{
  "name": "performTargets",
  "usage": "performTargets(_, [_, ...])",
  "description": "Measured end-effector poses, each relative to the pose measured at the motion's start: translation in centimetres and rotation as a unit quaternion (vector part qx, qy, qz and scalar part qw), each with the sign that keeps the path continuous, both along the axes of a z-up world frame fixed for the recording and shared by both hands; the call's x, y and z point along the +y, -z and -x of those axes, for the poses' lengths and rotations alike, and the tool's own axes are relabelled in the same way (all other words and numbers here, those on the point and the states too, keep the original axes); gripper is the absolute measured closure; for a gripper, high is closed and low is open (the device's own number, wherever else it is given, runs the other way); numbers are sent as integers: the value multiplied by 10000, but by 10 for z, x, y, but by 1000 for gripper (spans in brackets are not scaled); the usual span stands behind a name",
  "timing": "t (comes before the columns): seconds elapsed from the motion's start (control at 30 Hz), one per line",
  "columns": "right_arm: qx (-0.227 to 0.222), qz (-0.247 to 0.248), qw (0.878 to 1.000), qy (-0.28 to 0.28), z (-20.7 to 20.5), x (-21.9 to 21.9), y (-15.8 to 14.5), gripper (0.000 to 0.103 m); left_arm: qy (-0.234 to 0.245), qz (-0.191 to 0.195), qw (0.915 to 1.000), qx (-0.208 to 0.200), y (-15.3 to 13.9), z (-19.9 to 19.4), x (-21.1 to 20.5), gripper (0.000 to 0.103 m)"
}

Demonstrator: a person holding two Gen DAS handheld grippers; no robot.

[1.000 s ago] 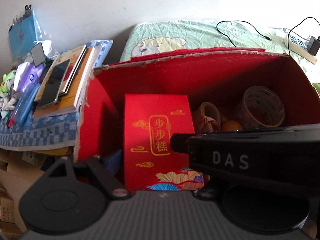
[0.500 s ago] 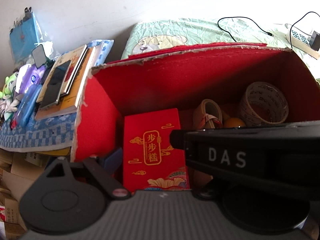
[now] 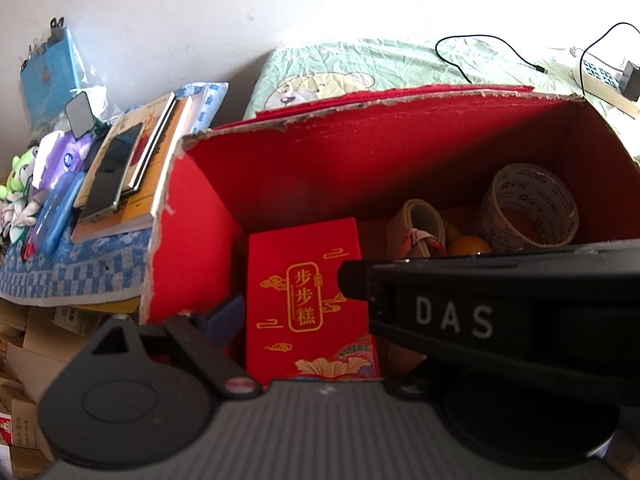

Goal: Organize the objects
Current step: 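Lower the gift box into the red box beside the strap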

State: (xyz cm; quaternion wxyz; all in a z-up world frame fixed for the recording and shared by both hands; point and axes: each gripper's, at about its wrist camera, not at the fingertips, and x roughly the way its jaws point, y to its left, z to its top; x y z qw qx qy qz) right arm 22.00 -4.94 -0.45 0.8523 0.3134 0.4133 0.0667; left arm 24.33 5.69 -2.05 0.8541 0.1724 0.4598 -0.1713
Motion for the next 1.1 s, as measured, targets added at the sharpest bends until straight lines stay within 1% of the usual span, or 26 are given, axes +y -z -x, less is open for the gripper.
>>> performTargets(0.2, [-130, 35, 9998, 137, 3, 0, -2, 70, -2, 59, 10000, -7, -1, 0, 1, 11])
performTargets(0.3, [-114, 7, 9998, 167, 4, -1, -1, 70, -9, 66, 10000, -3, 0, -1, 1, 10])
performTargets(0.47, [-97, -10, 9989, 448, 11, -9, -2, 70, -13, 60, 10000, -8, 0, -1, 1, 9])
performTargets(0.6, [-61, 465, 9967, 666, 16, -15, -9, 71, -30, 42, 10000, -32, 0, -1, 1, 8])
performTargets(0.7, [-103, 641, 9948, 790, 21, -23, -13, 71, -46, 3, 10000, -22, 1, -2, 0, 8])
performTargets(0.83, [-69, 1012, 9900, 981, 27, -27, -18, 71, -136, 0, 9999, 24, 0, -4, 0, 7])
performTargets(1.0, [-73, 1161, 9864, 1163, 36, -30, -23, 71, -223, 31, 9997, 88, -2, -2, 0, 7])
performTargets(1.1, [-67, 1246, 9847, 1215, 39, -29, -25, 71, -272, 72, 9996, 39, -8, 1, 3, 7])
